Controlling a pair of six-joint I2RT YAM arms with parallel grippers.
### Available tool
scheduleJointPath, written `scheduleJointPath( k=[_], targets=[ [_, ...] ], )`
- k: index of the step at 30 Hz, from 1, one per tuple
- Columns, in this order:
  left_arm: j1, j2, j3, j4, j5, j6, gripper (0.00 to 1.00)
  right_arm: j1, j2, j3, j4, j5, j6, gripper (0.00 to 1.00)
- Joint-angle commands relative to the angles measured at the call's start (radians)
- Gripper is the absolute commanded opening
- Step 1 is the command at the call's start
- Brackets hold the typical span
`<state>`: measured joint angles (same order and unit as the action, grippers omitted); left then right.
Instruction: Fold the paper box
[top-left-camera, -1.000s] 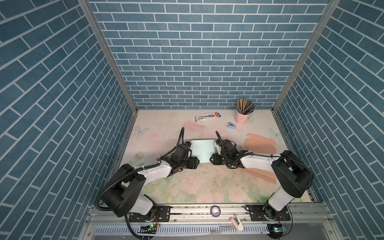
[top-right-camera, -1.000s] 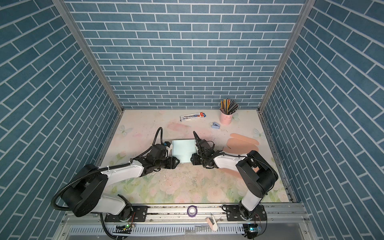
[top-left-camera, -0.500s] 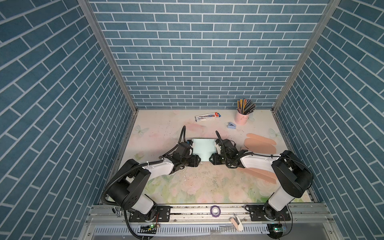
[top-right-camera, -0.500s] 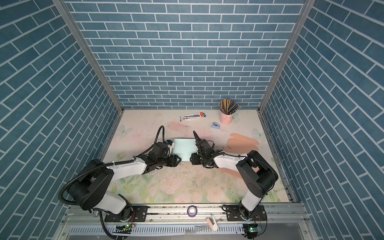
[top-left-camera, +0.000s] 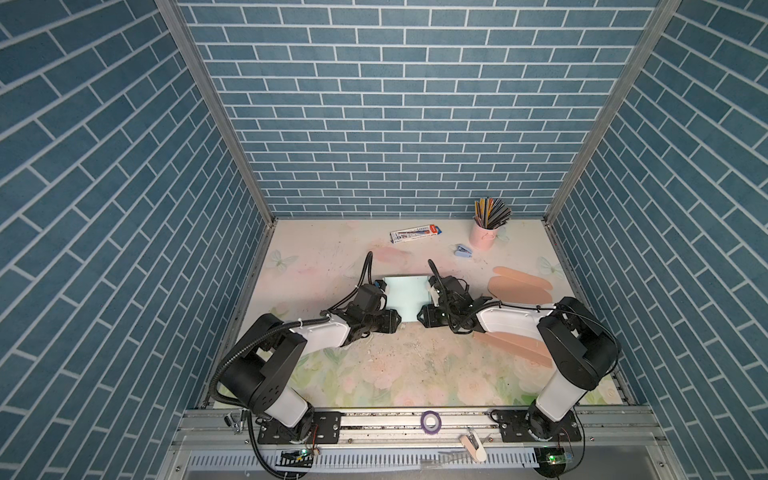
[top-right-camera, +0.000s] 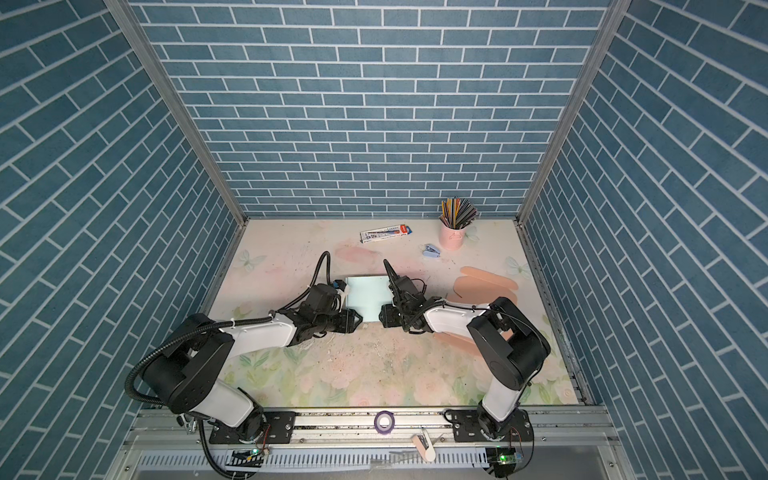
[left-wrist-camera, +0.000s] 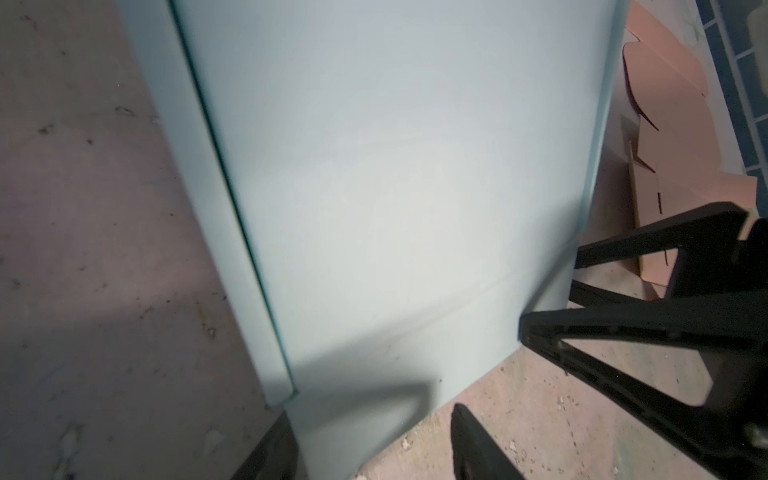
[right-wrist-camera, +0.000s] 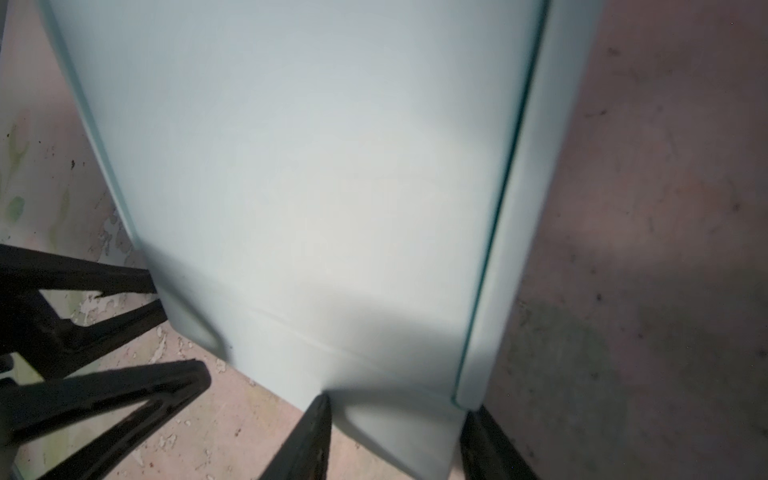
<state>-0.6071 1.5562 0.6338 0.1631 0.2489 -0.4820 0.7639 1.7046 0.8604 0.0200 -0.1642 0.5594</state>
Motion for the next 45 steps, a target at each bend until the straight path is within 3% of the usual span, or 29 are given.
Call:
scheduleJointPath(
  k=[1,10,24,31,38,45],
  targets=[
    [0.001,-0.002,0.021,0.033,0.014,-0.002,0.58,-0.005,0.009,0.026,-0.012,0.018,-0.033,0.49],
    [0.025,-0.068,-0.015,-0.028,0.026,0.016,0.73,-0.009,0.018,0.026,-0.009,0.015,-0.033,0.49],
    [0.044,-0.088,0.0,-0.073,0.004,0.039,0.71,-0.013,0.003,0.028,-0.011,0.006,-0.033,0.49],
    [0.069,-0.136,0.081,-0.16,-0.036,0.106,0.72,-0.018,-0.063,0.035,-0.043,0.016,-0.039,0.62],
    [0.117,0.021,0.302,-0.223,-0.061,0.203,0.74,-0.038,-0.162,0.019,-0.091,0.049,-0.046,0.71],
    [0.15,0.327,0.609,-0.285,0.026,0.298,0.75,-0.015,-0.243,-0.025,-0.113,-0.016,-0.011,0.7]
  ],
)
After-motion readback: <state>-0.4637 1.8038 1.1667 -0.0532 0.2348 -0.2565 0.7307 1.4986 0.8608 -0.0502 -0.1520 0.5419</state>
